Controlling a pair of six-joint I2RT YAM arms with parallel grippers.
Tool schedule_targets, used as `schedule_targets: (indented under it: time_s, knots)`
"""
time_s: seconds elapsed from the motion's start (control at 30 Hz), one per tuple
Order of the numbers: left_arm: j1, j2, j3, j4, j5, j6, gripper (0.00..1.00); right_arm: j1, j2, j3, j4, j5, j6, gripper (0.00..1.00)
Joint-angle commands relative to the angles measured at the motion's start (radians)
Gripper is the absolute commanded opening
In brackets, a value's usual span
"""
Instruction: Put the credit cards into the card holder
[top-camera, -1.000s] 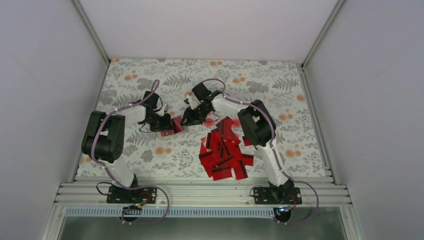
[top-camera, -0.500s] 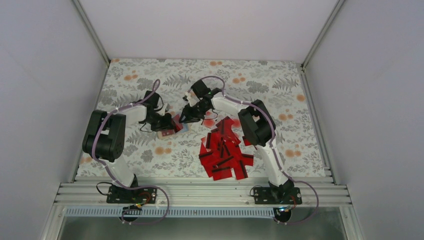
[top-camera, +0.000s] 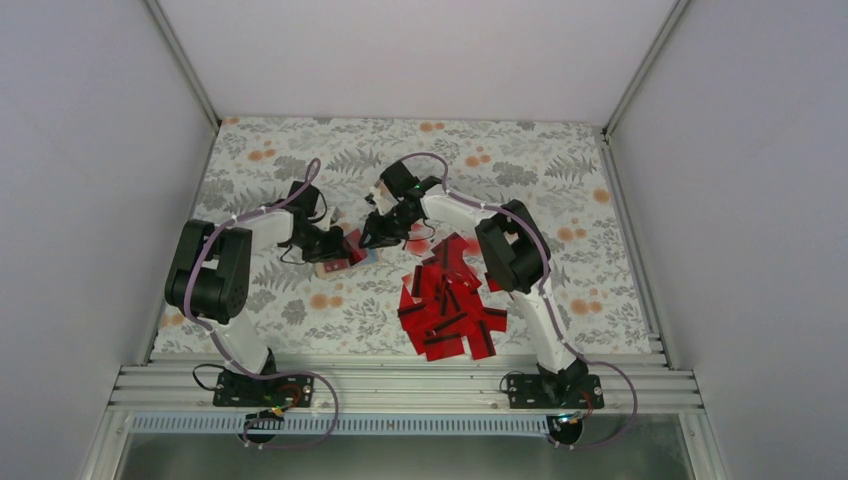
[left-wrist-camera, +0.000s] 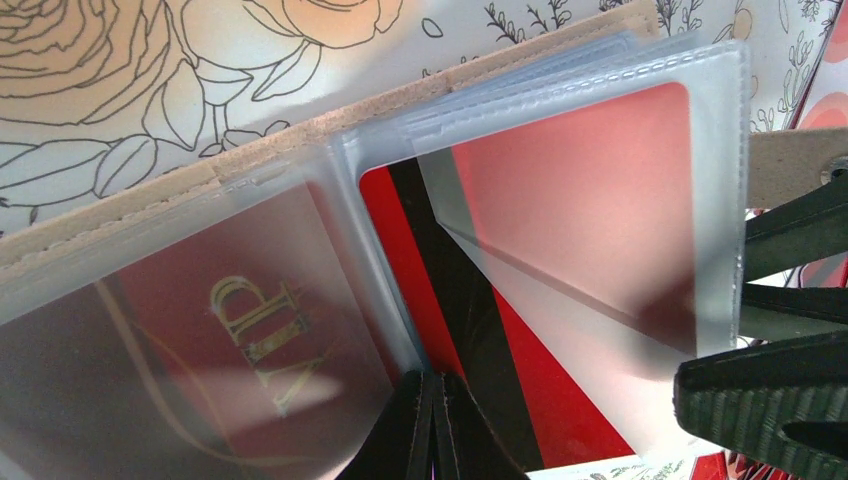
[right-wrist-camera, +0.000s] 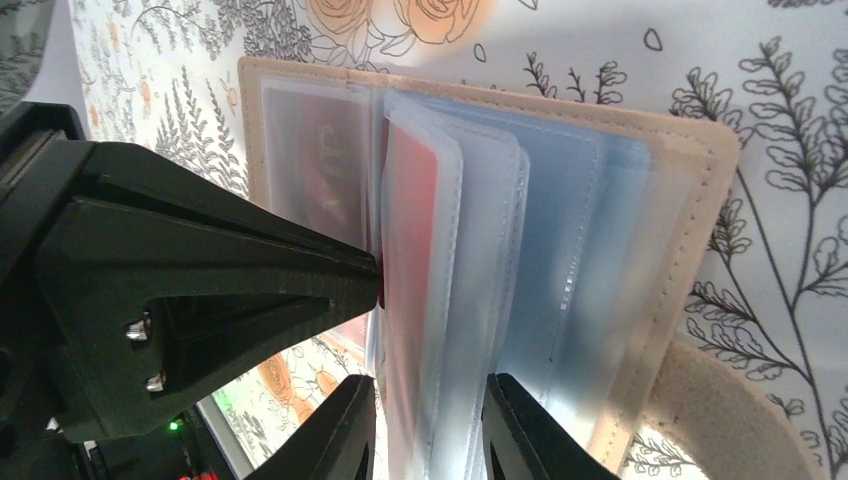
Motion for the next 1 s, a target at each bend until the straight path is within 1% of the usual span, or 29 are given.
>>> schedule_targets:
  time_s: [0.0,0.33,0.83,0.97]
  knots:
    - [-0.008,0.021,0.004,0.02,-0.009,0.014,0.02,0.017,-0.024,0.036,-0.043,0.04,-0.006,0.28]
    - [-0.008,0.023,0.003,0.023,-0.012,0.012,0.02,0.028,-0.055,0.057,-0.082,0.105,-0.009,0.29]
    - [-0.01,0.022,0.003,0.023,-0.014,0.014,0.02,0.049,-0.046,0.083,-0.087,0.084,-0.005,0.29]
    - [-0.009,0.013,0.007,0.021,-0.017,0.008,0.02,0.053,-0.051,0.083,-0.075,0.047,-0.006,0.29]
